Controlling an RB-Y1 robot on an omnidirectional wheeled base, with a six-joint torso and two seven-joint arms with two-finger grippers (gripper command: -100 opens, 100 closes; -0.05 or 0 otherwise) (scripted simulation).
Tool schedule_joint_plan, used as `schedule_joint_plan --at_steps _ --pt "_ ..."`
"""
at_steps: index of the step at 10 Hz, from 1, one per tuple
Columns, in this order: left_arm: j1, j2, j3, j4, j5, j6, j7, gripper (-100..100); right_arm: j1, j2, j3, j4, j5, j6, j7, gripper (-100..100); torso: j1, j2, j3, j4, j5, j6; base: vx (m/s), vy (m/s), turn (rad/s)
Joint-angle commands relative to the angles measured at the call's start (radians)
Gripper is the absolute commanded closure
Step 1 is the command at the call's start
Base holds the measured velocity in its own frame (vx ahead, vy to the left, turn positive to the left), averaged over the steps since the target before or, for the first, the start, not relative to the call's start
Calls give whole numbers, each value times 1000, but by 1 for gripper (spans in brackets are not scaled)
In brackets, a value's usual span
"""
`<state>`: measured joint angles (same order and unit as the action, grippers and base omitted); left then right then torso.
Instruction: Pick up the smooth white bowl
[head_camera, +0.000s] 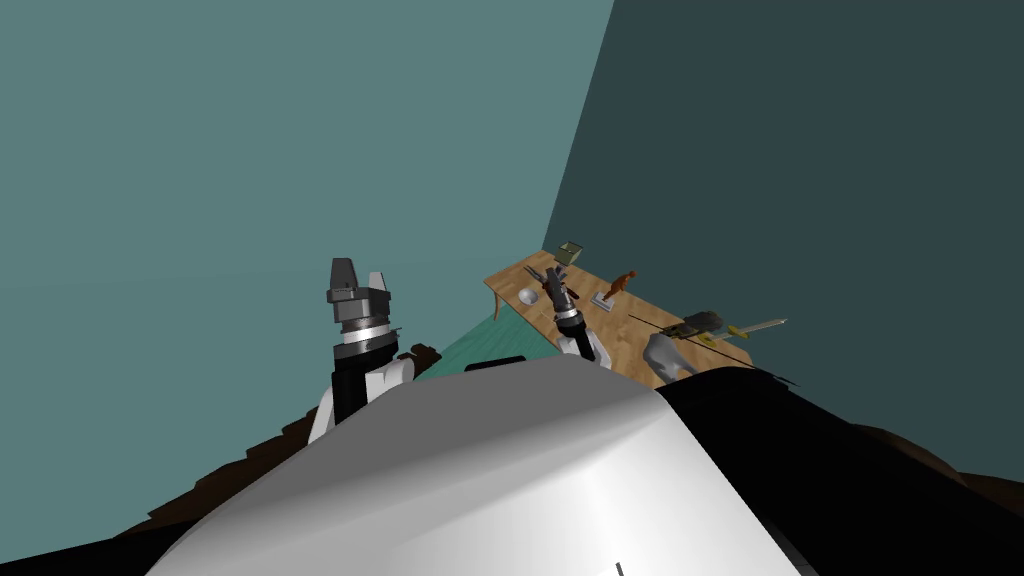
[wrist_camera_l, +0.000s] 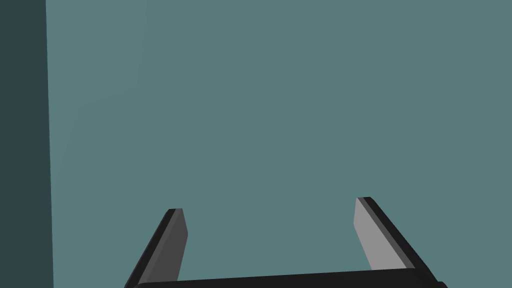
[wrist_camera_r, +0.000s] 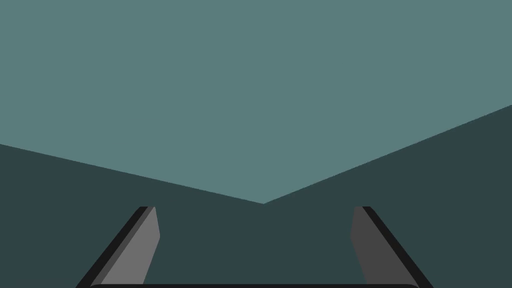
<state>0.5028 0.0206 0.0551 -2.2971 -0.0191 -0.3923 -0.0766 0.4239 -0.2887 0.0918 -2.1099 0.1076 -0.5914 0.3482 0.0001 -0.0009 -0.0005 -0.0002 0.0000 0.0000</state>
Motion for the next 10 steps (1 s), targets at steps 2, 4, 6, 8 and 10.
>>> schedule_joint_plan --at_steps 2,4,6,8,10 --pt "0 0 0 0 0 0 0 0 -13 -55 24 21 30 4 55 -100 0 0 0 0 0 0 10 5 -10" --pt "0 0 0 0 0 0 0 0 -45 -126 64 64 79 20 122 -100 0 0 0 0 0 0 13 7 -17" --pt "0 0 0 0 0 0 0 0 -62 -180 86 87 104 28 178 -100 0 0 0 0 0 0 16 8 -10" --pt "0 0 0 0 0 0 0 0 -79 -228 109 111 128 37 229 -100 0 0 0 0 0 0 15 10 -6" --pt "0 0 0 0 0 0 0 0 -97 -280 132 135 151 46 276 -100 0 0 0 0 0 0 16 9 -7"
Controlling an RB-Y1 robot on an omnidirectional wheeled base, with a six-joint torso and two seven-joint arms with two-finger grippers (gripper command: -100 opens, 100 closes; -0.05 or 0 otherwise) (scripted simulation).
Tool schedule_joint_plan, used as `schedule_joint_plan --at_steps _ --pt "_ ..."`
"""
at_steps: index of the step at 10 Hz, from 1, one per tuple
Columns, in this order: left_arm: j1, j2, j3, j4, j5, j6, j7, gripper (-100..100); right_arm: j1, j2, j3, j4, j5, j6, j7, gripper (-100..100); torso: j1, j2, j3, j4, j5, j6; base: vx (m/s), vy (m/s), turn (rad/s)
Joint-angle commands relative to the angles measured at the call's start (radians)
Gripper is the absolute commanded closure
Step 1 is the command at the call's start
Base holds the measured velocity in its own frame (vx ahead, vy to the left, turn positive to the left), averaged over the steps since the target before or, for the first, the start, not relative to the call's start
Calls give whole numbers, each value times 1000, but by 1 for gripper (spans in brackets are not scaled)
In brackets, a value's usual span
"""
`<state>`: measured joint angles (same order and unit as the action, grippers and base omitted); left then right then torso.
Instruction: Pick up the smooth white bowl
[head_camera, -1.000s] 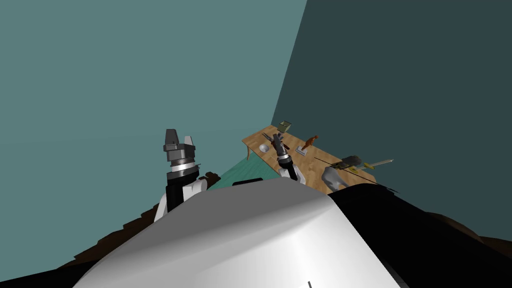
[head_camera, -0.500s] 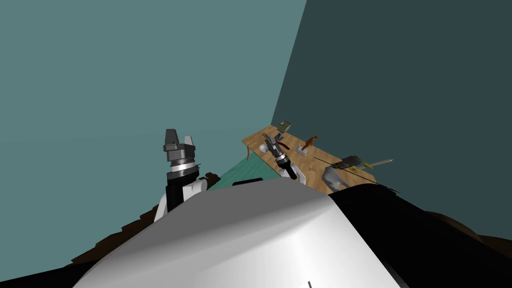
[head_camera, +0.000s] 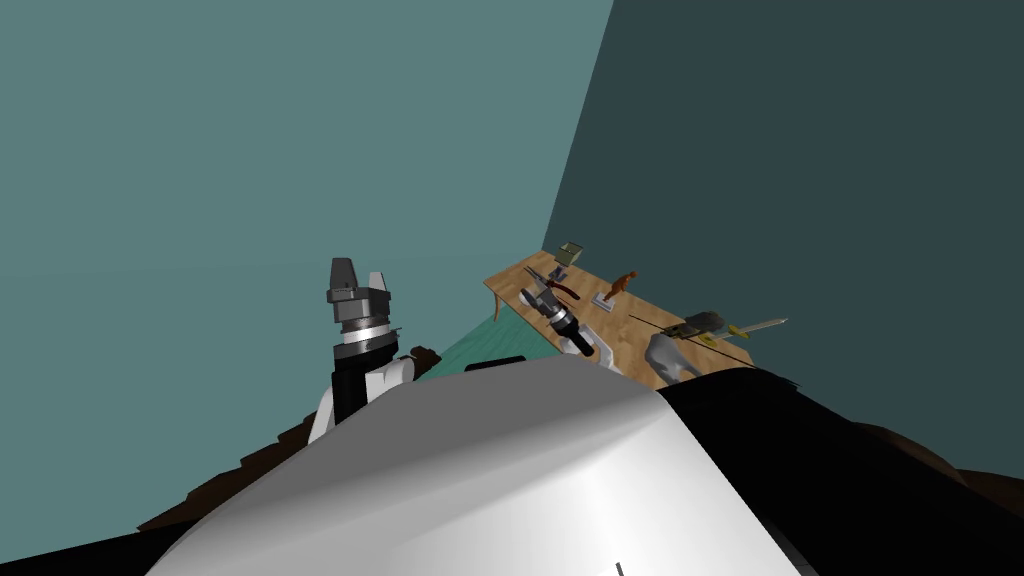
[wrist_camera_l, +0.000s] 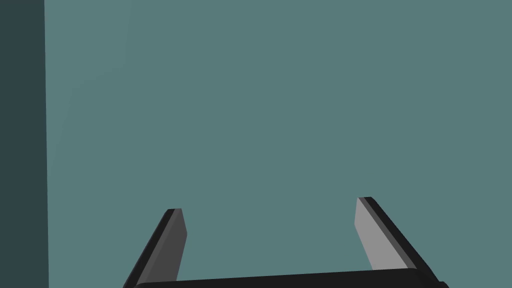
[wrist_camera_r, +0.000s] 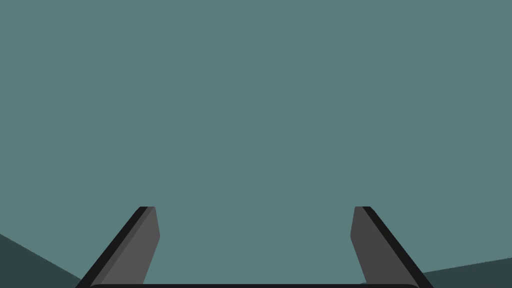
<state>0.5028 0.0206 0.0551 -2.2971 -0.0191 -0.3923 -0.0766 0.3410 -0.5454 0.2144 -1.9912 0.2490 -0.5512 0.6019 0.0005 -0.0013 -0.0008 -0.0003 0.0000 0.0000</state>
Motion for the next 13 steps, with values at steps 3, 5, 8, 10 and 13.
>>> schedule_joint_plan --at_steps 3,5,8,10,13 --pt "0 0 0 0 0 0 0 0 -31 -80 34 42 33 16 79 -100 0 0 0 0 0 0 20 9 -4" --pt "0 0 0 0 0 0 0 0 -49 -129 59 68 54 26 128 -100 0 0 0 0 0 0 22 13 -4" --pt "0 0 0 0 0 0 0 0 -83 -217 111 122 93 48 215 -100 0 0 0 0 0 0 26 16 -2" --pt "0 0 0 0 0 0 0 0 -100 -268 138 150 110 60 262 -100 0 -1 0 0 0 0 31 17 1" --pt "0 0 0 0 0 0 0 0 -116 -318 166 177 126 72 325 -100 1 -1 -1 0 0 0 33 20 2"
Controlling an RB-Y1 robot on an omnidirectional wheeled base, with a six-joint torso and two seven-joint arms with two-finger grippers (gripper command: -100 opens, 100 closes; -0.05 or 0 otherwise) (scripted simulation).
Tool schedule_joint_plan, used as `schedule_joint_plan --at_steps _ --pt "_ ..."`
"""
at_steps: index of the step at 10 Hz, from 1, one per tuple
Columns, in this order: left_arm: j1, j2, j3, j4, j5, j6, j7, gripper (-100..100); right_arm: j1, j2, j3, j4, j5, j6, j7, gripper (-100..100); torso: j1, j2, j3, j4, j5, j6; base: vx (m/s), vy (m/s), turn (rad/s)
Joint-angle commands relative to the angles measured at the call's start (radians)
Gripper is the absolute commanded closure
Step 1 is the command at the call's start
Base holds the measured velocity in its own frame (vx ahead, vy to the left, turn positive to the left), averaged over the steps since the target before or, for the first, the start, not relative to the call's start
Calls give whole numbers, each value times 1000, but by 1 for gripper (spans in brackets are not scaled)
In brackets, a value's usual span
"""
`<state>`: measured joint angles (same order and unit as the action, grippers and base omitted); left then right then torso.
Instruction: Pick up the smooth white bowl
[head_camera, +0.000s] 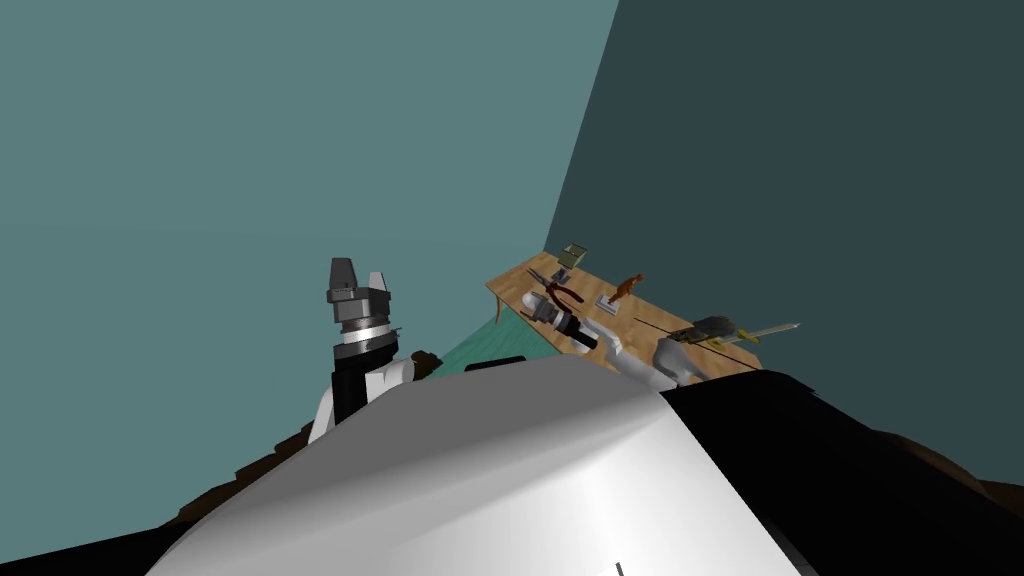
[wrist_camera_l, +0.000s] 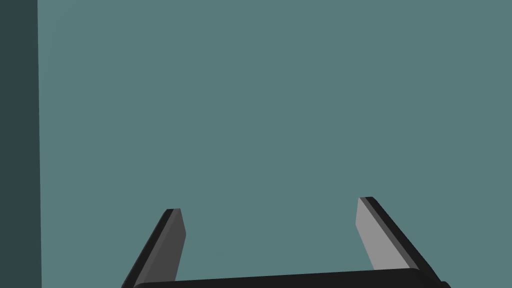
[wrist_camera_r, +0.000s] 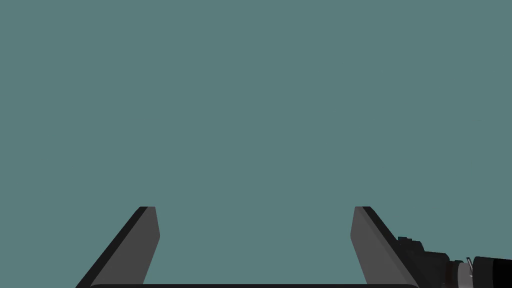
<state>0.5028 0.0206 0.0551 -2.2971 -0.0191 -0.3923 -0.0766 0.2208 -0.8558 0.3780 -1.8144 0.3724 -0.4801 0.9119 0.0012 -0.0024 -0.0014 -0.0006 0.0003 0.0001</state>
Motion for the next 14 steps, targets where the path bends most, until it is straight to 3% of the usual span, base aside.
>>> schedule_joint_plan --at_steps 1,2,5,8,10,11,14 --pt "0 0 0 0 0 0 0 0 -11 -50 30 29 15 13 50 -100 0 0 0 0 0 0 39 16 4" --pt "0 0 0 0 0 0 0 0 -11 -53 30 29 15 13 63 -100 0 0 0 0 0 0 31 15 7" --pt "0 0 0 0 0 0 0 0 -40 -136 88 85 35 39 147 -100 0 0 0 0 0 0 41 20 8" --pt "0 0 0 0 0 0 0 0 -52 -179 116 112 42 52 201 -100 0 -1 0 0 0 0 42 26 10" --pt "0 0 0 0 0 0 0 0 -75 -247 174 166 50 78 268 -100 1 -1 0 0 0 0 51 38 24" --pt "0 0 0 0 0 0 0 0 -75 -254 174 166 50 78 284 -100 1 -1 -1 0 0 0 60 30 5" --pt "0 0 0 0 0 0 0 0 -94 -317 229 217 51 104 360 -100 1 -1 -1 0 0 0 57 30 20"
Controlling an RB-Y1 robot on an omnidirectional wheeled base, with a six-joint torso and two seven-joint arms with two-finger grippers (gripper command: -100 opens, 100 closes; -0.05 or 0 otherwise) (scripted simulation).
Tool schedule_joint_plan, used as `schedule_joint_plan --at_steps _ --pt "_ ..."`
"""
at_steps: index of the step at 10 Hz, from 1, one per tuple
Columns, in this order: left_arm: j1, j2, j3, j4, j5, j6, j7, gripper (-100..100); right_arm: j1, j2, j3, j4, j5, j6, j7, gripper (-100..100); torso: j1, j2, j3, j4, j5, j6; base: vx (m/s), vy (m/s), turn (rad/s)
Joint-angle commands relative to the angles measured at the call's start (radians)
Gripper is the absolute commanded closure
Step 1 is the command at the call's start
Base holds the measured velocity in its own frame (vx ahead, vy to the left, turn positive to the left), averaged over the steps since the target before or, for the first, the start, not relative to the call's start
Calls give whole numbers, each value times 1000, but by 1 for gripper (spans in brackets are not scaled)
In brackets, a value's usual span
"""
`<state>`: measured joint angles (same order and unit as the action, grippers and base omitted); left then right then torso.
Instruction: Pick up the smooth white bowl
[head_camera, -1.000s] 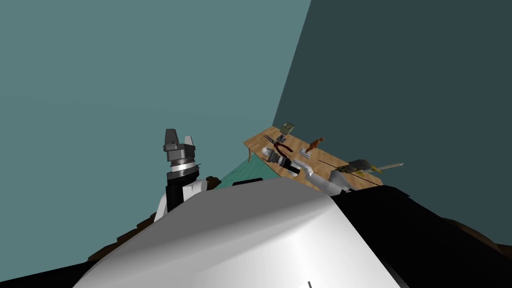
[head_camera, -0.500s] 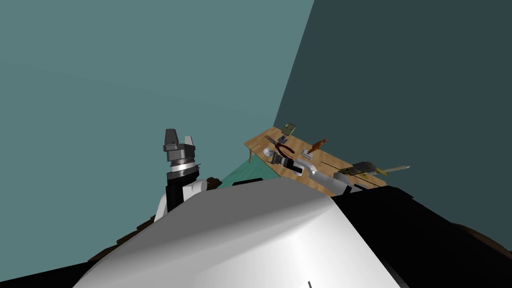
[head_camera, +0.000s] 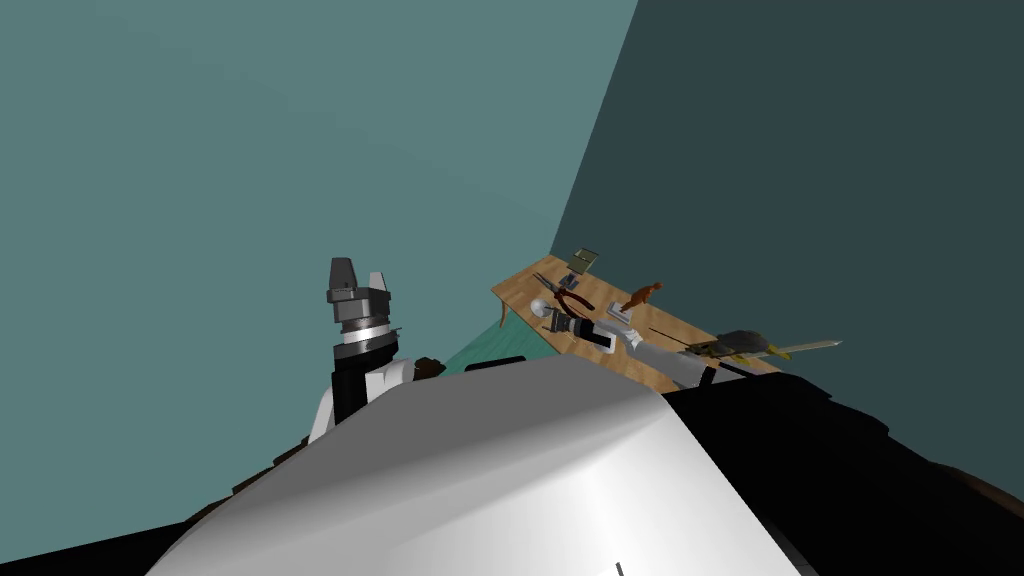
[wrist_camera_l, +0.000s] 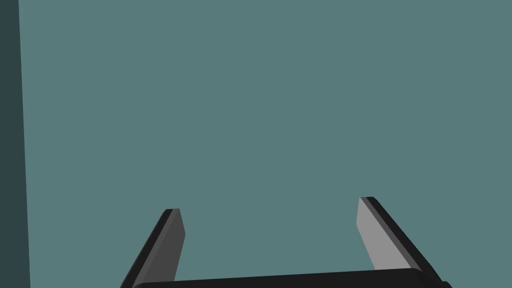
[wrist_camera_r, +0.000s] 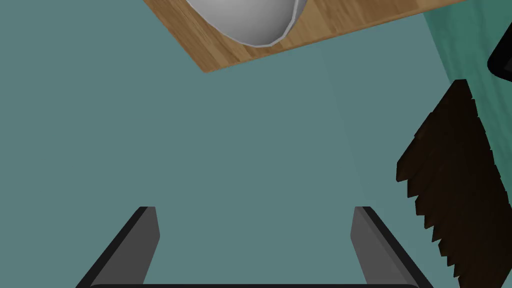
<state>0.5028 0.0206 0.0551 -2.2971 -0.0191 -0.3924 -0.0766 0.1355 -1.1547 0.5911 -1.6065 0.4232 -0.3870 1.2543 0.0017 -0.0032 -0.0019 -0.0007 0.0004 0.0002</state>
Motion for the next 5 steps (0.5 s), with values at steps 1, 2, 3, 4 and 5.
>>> schedule_joint_plan --at_steps 1,2,3,4,5 --pt "0 0 0 0 0 0 0 0 -17 -46 43 34 -2 24 50 -100 0 0 0 0 0 0 84 43 45" --pt "0 0 0 0 0 0 0 0 -24 -71 70 57 -6 36 83 -100 1 -2 -1 0 0 0 112 67 46" --pt "0 0 0 0 0 0 0 0 -24 -71 70 57 -6 36 86 -100 2 -4 -2 -1 0 0 79 46 11" --pt "0 0 0 0 0 0 0 0 -30 -94 96 80 -10 48 118 -100 1 -2 -1 -1 0 0 58 35 29" --pt "0 0 0 0 0 0 0 0 -36 -114 121 101 -15 60 147 -100 1 -1 -1 0 0 0 79 48 56"
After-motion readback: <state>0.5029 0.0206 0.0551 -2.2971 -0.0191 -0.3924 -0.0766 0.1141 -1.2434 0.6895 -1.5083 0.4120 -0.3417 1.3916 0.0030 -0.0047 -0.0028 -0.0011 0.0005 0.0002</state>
